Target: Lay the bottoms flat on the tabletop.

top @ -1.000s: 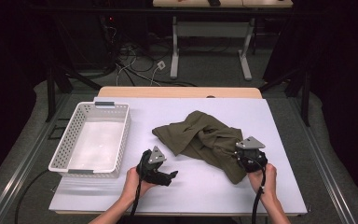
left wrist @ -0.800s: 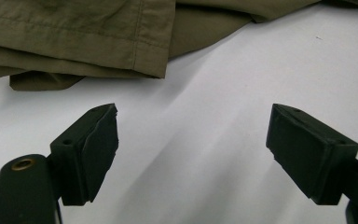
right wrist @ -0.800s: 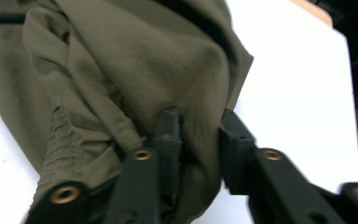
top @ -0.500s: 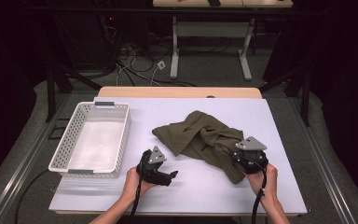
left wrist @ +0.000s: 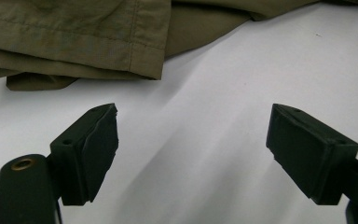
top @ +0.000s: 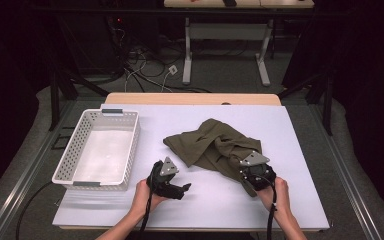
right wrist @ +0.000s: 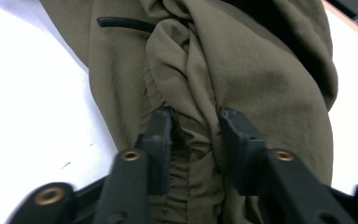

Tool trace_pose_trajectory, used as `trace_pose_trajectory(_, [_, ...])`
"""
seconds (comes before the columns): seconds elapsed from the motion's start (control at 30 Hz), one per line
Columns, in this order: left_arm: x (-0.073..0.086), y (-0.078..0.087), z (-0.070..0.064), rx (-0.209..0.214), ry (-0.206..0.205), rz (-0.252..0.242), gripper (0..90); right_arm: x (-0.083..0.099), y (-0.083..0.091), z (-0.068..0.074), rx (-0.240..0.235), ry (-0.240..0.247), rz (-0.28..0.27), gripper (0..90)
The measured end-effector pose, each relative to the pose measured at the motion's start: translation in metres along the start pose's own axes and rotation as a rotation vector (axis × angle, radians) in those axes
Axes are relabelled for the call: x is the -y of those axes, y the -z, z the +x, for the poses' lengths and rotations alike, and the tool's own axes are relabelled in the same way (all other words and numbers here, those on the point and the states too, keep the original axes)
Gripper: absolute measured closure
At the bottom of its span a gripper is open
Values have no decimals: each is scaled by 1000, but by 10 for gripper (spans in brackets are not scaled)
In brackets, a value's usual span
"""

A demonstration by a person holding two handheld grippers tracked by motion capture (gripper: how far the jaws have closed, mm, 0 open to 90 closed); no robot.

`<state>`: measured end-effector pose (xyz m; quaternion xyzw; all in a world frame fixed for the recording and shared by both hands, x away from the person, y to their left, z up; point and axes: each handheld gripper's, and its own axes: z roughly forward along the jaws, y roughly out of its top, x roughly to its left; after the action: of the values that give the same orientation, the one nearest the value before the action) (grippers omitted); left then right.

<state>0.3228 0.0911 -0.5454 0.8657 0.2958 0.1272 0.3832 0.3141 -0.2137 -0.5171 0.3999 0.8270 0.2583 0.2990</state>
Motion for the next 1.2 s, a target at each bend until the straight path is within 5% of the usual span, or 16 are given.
trace_pose_trajectory(0.17, [0, 0, -1, 1, -6, 1, 170, 2, 2, -5, -4, -32, -21, 811])
trace_pose_trajectory(0.4, [0, 1, -2, -1, -7, -5, 172, -2, 16, -7, 15, -52, -77, 837])
trace_pose_trajectory(0.57, [0, 2, -2, 7, -10, -16, 172, 1, 23, -20, 27, -148, -130, 835])
trace_pose_trajectory(0.7, [0, 2, -1, 6, -9, -14, 171, 8, 16, -33, 85, -194, -78, 810])
trace_pose_trajectory(0.87, [0, 1, -2, 4, -12, -11, 171, 15, 2, -39, 101, -199, 15, 749])
trace_pose_trajectory(1.2, [0, 1, -2, 1, -7, -9, 172, 18, 0, -48, 167, -212, 50, 503])
